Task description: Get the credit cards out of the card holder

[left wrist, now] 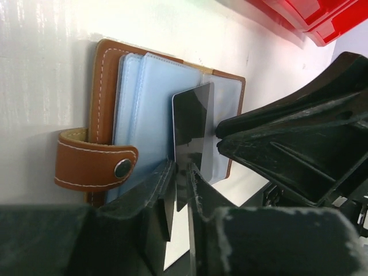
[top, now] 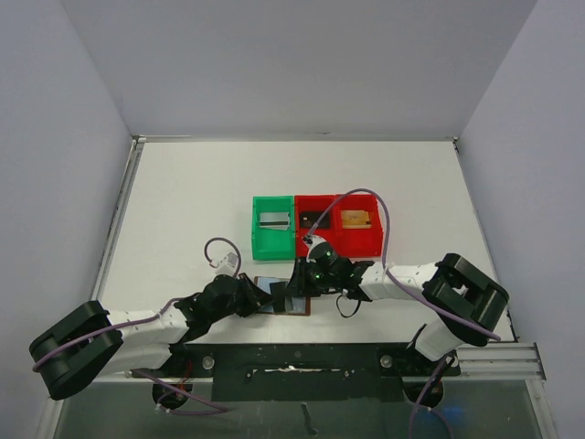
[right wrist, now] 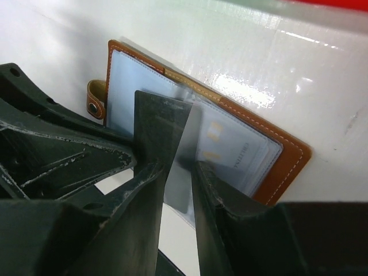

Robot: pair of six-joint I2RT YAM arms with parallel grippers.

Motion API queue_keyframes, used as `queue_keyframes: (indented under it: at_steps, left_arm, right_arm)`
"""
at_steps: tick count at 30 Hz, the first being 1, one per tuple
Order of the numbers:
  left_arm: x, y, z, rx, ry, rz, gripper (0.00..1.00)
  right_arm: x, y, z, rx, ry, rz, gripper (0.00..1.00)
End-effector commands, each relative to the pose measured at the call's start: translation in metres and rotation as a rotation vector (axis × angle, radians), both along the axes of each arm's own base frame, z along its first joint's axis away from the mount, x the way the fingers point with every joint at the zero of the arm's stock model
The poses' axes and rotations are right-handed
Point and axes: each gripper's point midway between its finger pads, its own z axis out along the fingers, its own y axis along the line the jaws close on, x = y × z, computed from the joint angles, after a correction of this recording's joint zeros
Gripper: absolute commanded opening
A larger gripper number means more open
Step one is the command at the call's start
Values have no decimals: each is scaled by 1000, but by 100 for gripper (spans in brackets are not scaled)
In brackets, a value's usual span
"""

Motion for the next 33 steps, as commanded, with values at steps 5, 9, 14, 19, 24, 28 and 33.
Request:
queue_keyframes:
  at_steps: [5, 9, 14, 19, 24, 28, 33]
  left_arm:
    - [3, -13, 18, -108, -47, -27, 29]
    - [3, -18, 20, -133, -46, -39, 27]
    - [5, -19, 24, -147, -53, -36, 16]
    - [7, -17, 28, -139, -61, -26, 0]
    - [10, -14, 41, -114, -43, -8, 0]
    - [13, -2, 44, -29, -38, 9, 0]
    - [16, 5, 56, -4, -46, 18, 0]
  right_arm:
    - [-17, -15, -27, -8, 70, -48, 28]
    - [-17, -16, -29, -12, 70, -49, 28]
    - [-14, -14, -23, -2, 47, -40, 28]
    - [-6, -12, -9, 7, 5, -29, 29]
    - [11, 1, 47, 156, -99, 17, 35]
    - [28, -1, 88, 241, -190, 3, 47]
    - [36, -18, 111, 258, -263, -14, 66]
